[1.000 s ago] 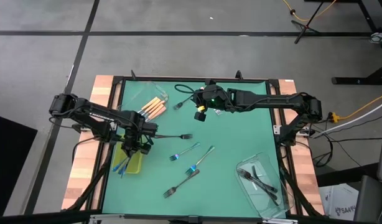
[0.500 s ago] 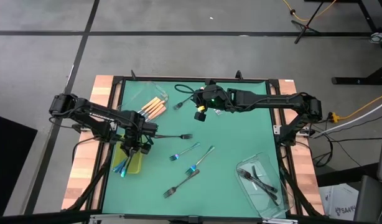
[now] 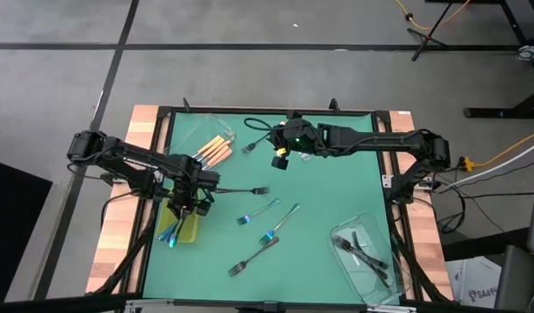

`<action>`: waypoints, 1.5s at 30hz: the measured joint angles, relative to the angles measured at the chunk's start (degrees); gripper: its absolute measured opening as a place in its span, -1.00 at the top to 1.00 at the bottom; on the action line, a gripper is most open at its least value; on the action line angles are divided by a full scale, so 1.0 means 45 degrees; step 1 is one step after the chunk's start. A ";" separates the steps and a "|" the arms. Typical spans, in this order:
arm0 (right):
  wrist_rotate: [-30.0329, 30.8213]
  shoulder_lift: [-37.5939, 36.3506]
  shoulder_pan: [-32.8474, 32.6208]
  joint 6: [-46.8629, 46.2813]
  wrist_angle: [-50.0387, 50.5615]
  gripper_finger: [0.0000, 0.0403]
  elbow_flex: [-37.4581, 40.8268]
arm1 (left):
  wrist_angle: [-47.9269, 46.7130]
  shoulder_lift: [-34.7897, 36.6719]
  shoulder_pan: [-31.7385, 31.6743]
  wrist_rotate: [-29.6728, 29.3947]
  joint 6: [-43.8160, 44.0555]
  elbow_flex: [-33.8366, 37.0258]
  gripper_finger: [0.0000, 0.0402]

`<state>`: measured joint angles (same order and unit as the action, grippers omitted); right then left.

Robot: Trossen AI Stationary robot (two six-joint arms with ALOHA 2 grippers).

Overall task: Sort silverware by color (type)
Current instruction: Put the black fork in the bottom transparent bin

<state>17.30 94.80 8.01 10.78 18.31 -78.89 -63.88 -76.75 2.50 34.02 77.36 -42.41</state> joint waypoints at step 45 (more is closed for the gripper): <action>-0.1146 -0.3775 -0.2106 -0.3273 0.8836 0.69 0.0005 | 1.1767 0.1472 0.1214 -1.1607 -1.0378 -0.1846 0.65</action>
<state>12.14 77.82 -1.47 -3.95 58.07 -78.87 -10.93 -70.13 7.97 -18.21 30.66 -50.72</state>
